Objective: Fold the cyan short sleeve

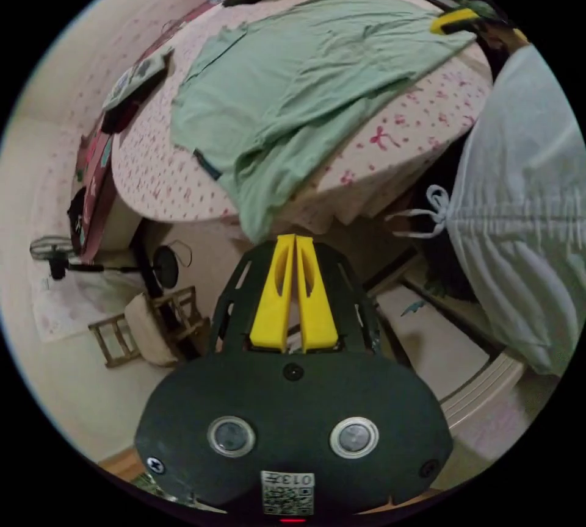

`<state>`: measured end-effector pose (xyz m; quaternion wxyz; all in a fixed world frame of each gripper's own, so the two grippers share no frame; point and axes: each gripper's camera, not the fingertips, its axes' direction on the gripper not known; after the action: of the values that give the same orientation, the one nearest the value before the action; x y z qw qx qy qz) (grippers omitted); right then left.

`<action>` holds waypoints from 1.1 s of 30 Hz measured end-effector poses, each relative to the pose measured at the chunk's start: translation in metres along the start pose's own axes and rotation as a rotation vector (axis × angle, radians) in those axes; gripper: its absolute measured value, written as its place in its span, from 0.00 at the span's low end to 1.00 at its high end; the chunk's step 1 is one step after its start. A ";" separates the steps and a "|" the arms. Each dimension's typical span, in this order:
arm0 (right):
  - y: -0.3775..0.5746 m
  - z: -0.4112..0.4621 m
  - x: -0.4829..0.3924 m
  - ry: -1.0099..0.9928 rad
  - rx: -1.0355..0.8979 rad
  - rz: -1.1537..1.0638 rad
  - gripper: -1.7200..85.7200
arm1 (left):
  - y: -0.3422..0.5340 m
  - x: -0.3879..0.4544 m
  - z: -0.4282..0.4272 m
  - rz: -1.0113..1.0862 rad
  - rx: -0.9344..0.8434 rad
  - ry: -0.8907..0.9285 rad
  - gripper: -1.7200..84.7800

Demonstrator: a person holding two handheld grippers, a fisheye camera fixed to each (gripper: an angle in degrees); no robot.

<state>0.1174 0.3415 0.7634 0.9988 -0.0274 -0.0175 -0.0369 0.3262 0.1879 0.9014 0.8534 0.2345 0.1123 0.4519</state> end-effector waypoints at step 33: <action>0.058 -0.014 0.176 0.066 0.083 0.421 0.02 | -0.077 -0.047 0.005 -0.114 0.129 0.095 0.02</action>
<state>0.2980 0.3853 0.7533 0.9847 0.0121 0.0197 0.1725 0.3566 0.1103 0.8660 0.8544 0.2605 0.1949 0.4051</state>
